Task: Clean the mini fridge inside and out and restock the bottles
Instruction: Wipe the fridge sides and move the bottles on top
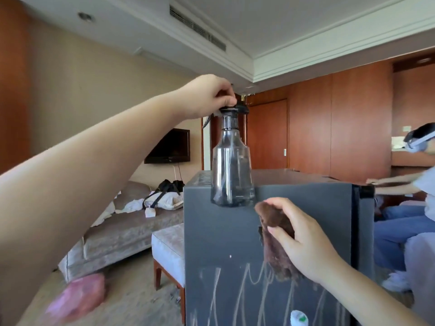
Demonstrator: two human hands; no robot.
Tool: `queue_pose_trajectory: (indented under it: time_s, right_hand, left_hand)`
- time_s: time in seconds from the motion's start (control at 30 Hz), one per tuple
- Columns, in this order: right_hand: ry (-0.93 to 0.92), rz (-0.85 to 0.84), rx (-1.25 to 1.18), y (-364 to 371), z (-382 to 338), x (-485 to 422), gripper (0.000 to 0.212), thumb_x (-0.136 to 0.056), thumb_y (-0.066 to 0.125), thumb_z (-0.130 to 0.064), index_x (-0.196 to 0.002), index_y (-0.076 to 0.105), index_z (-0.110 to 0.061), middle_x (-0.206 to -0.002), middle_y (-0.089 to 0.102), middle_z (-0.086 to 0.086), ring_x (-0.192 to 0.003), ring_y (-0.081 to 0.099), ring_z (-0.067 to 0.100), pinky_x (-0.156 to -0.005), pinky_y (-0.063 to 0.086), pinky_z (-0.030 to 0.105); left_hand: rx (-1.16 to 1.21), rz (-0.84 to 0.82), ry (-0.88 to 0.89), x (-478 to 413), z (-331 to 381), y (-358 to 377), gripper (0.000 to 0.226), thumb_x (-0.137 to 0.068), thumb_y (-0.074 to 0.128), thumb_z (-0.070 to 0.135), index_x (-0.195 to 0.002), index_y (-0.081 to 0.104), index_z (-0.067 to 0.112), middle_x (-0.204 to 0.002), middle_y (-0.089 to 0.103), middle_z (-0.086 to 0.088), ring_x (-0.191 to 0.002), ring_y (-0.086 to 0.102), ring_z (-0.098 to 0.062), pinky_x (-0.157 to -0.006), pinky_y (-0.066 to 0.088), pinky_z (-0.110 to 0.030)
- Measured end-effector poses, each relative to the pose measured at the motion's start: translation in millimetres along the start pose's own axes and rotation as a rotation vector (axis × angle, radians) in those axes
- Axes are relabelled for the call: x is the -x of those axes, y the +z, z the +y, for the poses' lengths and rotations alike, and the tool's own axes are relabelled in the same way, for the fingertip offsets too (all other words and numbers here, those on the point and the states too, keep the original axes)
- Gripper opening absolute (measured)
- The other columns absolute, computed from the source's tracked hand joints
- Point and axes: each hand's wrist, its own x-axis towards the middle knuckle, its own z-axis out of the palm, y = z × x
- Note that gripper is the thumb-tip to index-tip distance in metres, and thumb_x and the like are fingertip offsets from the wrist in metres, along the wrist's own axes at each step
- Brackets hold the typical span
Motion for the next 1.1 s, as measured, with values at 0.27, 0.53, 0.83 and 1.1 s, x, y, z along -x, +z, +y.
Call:
queue_pose_trajectory:
  time_s: [0.27,0.53,0.83,1.1]
  right_hand:
    - [0.045,0.046,0.157,-14.5,4.8,-18.0,0.040,-0.091,0.056,-0.013,-0.122,0.050,-0.038,-0.121,0.052,-0.028,-0.112,0.050,-0.003,-0.092,0.041,0.021]
    - [0.120,0.011,0.212,-8.8,21.5,-26.6,0.032,-0.094,0.053,-0.014,-0.119,0.052,-0.034,-0.118,0.042,-0.026,-0.102,0.052,0.002,-0.081,0.043,0.021]
    - [0.085,0.022,0.332,-1.9,27.0,-30.9,0.029,-0.090,0.052,-0.008,-0.105,0.054,-0.032,-0.111,0.039,-0.023,-0.090,0.050,0.006,-0.069,0.045,0.026]
    - [0.079,0.118,0.251,16.8,39.7,-14.4,0.034,-0.082,0.057,0.000,-0.105,0.063,-0.025,-0.107,0.048,-0.017,-0.092,0.054,0.014,-0.076,0.049,0.038]
  left_hand:
    - [0.053,0.111,-0.104,-38.4,-0.7,10.1,0.022,-0.096,0.053,0.023,-0.109,0.065,0.009,-0.100,0.061,-0.001,-0.092,0.054,-0.016,-0.083,0.040,-0.026]
    - [0.048,0.192,-0.271,-44.4,-20.5,56.2,0.026,-0.098,0.049,0.028,-0.109,0.065,0.011,-0.100,0.065,-0.009,-0.082,0.058,-0.023,-0.072,0.040,-0.031]
    - [-0.171,0.431,-0.066,1.9,-21.1,98.9,0.050,-0.094,0.049,0.022,-0.143,0.040,0.021,-0.146,0.042,0.002,-0.136,0.032,-0.024,-0.115,0.017,-0.050]
    - [0.238,0.416,0.005,137.2,45.4,145.0,0.030,-0.088,0.056,0.010,-0.118,0.056,0.009,-0.116,0.060,0.000,-0.112,0.052,-0.018,-0.099,0.022,-0.004]
